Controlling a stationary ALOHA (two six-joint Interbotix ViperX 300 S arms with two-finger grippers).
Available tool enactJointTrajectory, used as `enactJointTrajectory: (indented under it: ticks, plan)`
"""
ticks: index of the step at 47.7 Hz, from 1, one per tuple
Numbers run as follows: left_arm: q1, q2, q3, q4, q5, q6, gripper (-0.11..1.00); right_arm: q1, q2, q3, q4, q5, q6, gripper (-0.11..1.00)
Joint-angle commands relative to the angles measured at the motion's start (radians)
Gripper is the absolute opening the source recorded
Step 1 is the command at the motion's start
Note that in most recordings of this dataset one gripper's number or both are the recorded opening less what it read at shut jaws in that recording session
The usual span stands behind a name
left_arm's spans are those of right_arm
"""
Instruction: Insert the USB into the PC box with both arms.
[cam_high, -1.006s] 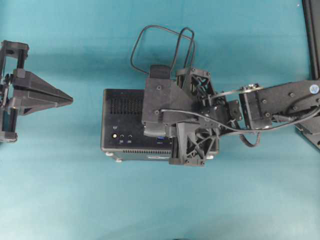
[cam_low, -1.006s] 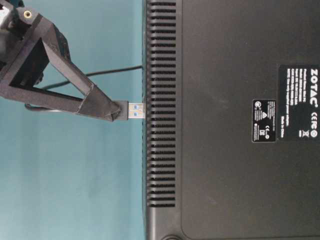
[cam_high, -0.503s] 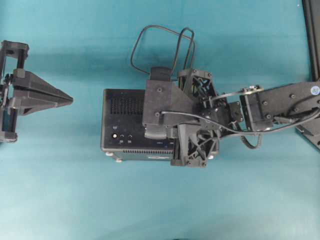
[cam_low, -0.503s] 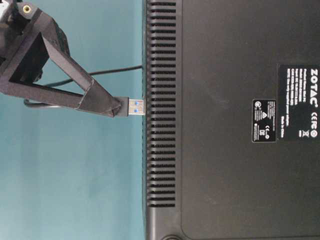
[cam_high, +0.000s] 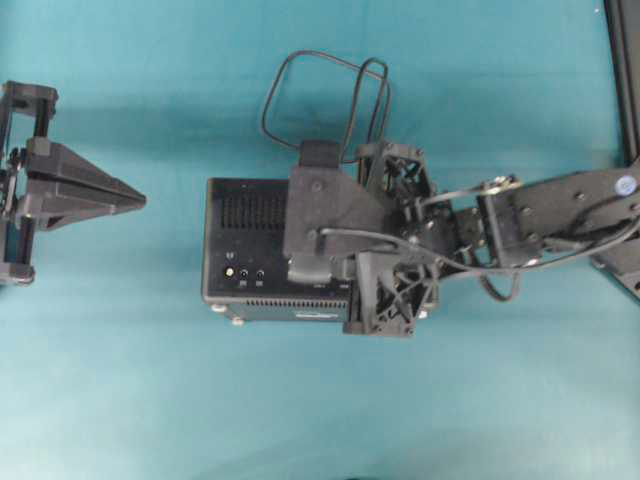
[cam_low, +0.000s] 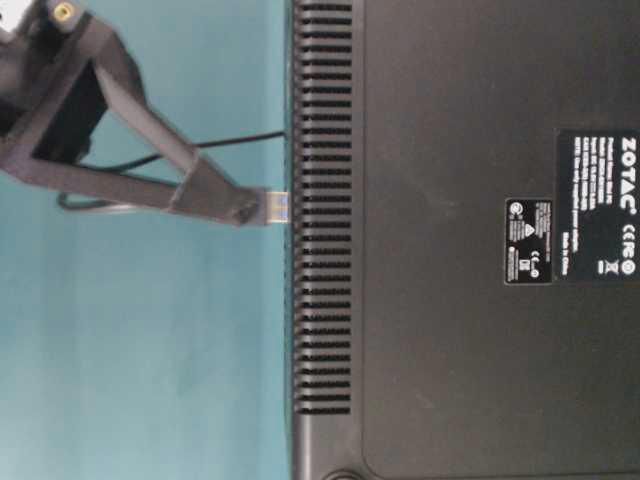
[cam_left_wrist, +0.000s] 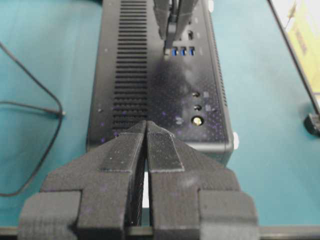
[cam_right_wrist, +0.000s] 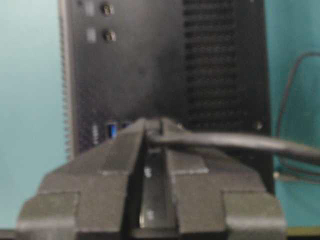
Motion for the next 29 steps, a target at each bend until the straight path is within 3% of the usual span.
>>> enactJointTrajectory:
  ticks: [1,29]
  plan:
    - [-0.003,0.003,-0.014,0.003,-0.011,0.000,0.00,0.015,-0.009,-0.012,0.003,0.003,0.002,0.08]
    - [-0.003,0.005,-0.017,0.003,-0.018,-0.002,0.00,-0.028,-0.009,-0.012,0.000,0.009,-0.017,0.08]
